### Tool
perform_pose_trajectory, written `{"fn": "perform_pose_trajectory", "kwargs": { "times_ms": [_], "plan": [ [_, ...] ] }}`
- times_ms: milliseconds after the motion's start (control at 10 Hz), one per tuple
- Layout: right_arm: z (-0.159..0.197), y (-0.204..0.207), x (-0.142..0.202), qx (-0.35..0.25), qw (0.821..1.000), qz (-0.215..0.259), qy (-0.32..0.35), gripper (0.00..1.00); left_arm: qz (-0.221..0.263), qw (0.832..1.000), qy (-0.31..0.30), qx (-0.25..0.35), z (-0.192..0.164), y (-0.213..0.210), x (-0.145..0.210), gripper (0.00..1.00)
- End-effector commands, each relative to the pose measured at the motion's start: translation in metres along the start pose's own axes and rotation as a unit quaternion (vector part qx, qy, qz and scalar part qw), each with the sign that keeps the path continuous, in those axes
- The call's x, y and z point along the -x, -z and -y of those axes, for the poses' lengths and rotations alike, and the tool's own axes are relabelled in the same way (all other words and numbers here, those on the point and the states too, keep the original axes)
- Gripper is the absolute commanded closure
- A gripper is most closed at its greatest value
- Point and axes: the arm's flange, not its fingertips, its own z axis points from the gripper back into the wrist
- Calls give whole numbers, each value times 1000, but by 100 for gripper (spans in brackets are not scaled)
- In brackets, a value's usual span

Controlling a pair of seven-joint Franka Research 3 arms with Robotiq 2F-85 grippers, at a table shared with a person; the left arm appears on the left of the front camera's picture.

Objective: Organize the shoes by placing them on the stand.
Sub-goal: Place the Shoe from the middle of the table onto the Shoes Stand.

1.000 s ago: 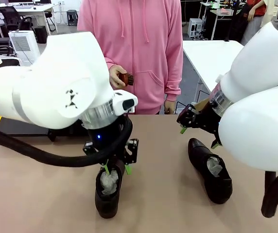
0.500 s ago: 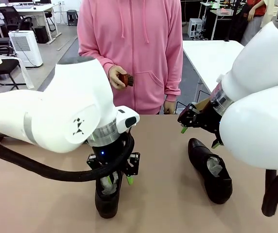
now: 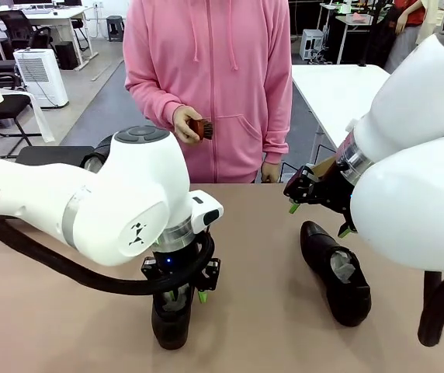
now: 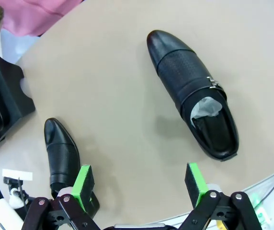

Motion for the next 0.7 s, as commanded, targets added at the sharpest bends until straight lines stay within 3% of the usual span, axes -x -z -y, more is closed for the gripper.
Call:
{"fn": "perform_pose_trajectory", "kwargs": {
  "times_ms": [0,100,500,600],
  "plan": [
    [-2,0,-5,-11,1000,-4,-8,0,-7,1000,-2,-5,8,2,-7,43],
    [-2,0,-5,-11,1000,-4,-8,0,-13,1000,3,-3,8,2,-8,43],
    [-2,0,-5,-11,1000,-4,-8,0,-14,1000,14,-10,6,1,-8,100],
    [-2,0,-5,-11,1000,-4,-8,0,-12,1000,12,-14,7,2,-9,100]
  ]
}}
